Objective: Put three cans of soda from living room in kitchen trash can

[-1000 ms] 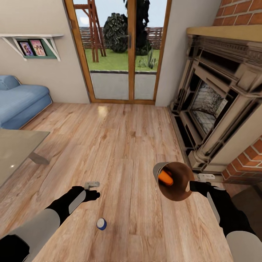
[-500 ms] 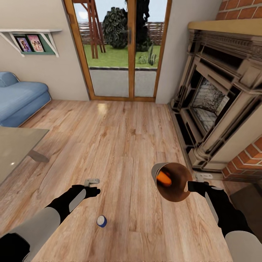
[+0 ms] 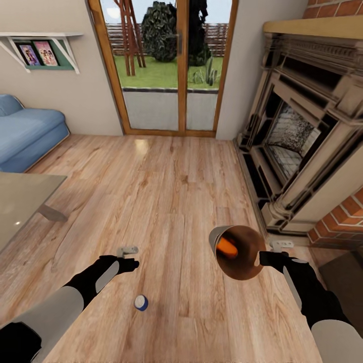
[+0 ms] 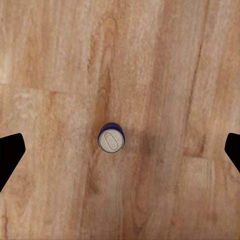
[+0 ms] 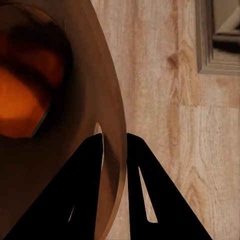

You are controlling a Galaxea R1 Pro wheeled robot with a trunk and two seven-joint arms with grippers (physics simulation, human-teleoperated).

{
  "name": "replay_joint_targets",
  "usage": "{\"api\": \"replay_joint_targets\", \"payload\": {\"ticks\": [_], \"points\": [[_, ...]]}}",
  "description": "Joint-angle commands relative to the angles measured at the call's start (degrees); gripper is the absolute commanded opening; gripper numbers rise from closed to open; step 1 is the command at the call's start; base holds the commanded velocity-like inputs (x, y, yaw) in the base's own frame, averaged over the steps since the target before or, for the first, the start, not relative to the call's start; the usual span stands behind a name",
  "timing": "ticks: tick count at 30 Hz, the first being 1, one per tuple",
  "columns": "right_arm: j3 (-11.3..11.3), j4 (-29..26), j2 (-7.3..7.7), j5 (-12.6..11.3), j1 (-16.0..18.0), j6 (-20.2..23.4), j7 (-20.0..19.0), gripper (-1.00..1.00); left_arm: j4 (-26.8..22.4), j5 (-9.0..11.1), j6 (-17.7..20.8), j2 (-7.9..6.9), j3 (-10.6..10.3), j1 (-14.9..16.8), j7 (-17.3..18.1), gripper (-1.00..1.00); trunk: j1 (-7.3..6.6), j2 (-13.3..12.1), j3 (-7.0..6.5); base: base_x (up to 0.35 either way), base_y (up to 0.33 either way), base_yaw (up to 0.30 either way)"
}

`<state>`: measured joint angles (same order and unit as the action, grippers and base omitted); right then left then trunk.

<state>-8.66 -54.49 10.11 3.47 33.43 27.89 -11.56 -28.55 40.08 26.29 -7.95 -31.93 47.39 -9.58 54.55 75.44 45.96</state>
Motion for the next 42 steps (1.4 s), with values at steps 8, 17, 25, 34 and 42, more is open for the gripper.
{"api": "replay_joint_targets", "payload": {"ticks": [8, 17, 25, 34, 42], "points": [[0.55, -0.09, 0.00, -0.75, 0.05, 0.06, -0.40, -1.00, -0.02, 0.06, 0.43, 0.14, 0.10, 0.99, -0.03, 1.00, 1.76, 3.23, 2.13, 0.000, 0.000, 0.000], [0.66, -0.02, 0.00, -0.81, 0.05, 0.06, -0.40, -1.00, 0.39, 0.18, 1.54, 0.27, 0.26, 5.16, -0.23, 1.00, 3.29, 6.04, 4.17, 0.000, 0.000, 0.000], [0.75, -0.01, 0.00, -0.84, 0.05, 0.06, -0.48, -1.00, 0.69, 0.22, 1.63, 0.25, 0.49, 5.71, -0.24, 1.00, 3.29, 6.04, 4.86, 0.000, 0.000, 0.000], [0.92, -0.06, 0.10, -0.88, 0.41, 0.14, -0.47, -1.00, 1.17, 0.18, 1.63, 0.26, 0.53, 5.71, 0.07, 1.00, 3.51, 6.44, 5.82, 0.000, 0.000, 0.000], [0.76, -0.03, 0.45, -1.24, 2.90, 0.23, -0.48, -1.00, 1.22, 0.24, 3.27, 0.30, 0.55, 5.78, -0.22, 1.00, 5.27, 9.65, 7.95, 0.000, 0.000, 0.000]]}}
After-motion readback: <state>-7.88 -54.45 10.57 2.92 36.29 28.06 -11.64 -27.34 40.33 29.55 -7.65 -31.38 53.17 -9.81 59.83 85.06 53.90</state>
